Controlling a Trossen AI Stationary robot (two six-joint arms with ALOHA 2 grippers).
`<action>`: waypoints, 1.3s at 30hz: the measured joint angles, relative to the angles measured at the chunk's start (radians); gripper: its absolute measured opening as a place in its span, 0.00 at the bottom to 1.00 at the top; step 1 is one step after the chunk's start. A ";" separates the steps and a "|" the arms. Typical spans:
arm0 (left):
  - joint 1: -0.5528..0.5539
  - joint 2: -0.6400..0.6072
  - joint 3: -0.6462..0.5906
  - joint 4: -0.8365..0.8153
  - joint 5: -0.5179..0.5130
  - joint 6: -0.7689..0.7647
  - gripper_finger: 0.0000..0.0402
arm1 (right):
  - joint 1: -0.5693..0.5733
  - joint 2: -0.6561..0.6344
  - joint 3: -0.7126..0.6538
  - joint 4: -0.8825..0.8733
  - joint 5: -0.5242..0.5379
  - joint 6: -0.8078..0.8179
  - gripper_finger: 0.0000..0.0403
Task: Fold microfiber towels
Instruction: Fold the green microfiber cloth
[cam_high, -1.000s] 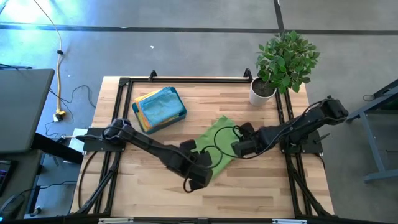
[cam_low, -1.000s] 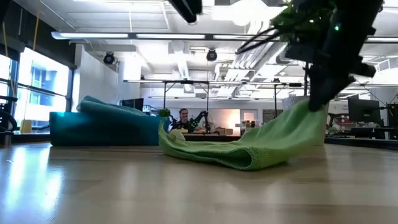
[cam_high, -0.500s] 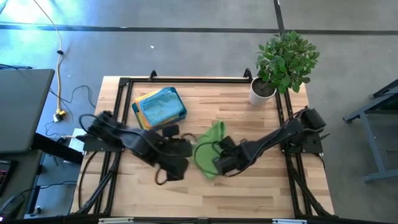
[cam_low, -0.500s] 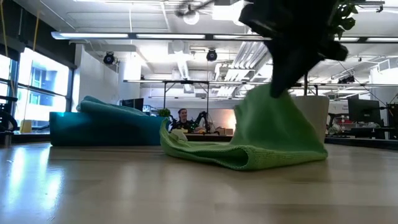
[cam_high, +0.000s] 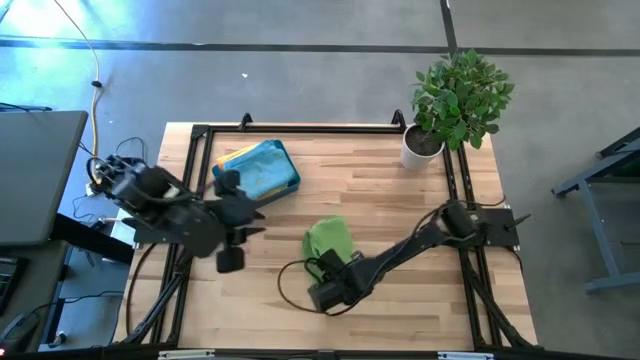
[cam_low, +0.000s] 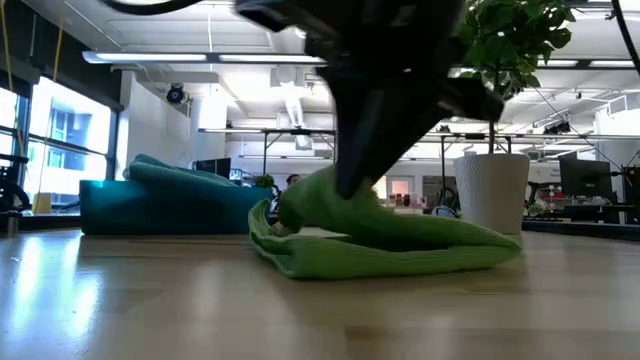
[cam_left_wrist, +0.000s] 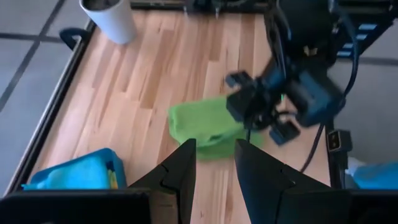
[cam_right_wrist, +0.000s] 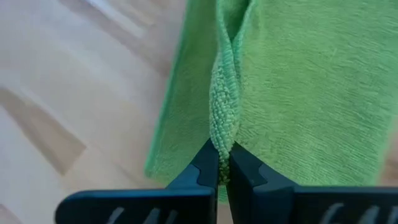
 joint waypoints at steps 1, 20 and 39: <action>-0.008 -0.013 0.000 0.000 -0.009 -0.001 0.25 | 0.000 0.023 0.027 0.001 -0.011 0.000 0.00; -0.039 -0.060 0.000 0.000 -0.010 0.000 0.25 | 0.020 0.099 0.263 0.162 -0.002 -0.149 0.00; -0.047 -0.060 0.000 0.000 -0.007 -0.034 0.25 | -0.059 0.214 0.260 0.339 -0.080 -0.258 0.01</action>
